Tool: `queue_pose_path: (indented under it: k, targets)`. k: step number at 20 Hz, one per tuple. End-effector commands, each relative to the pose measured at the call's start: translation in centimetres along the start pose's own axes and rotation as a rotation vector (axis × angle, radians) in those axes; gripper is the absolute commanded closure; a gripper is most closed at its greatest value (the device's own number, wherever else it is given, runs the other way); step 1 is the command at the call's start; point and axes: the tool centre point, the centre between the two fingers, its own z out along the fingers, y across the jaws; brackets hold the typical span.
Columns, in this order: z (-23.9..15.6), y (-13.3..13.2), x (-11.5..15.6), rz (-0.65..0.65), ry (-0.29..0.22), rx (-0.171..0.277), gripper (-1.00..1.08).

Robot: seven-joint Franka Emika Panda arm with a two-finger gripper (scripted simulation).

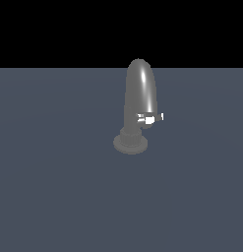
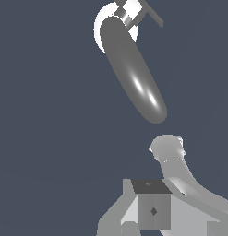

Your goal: Turn on the faucet by rotating a designated handle.

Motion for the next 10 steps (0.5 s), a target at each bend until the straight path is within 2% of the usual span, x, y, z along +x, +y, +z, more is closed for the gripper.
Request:
queue_pose_path:
  k: [1, 10]
  targets:
    - [0.0, -0.2, 1.4, 0.037, -0.045, 0.016, 1.08]
    - [0.4, -0.6, 6.3, 0.173, -0.21, 0.077, 1.08]
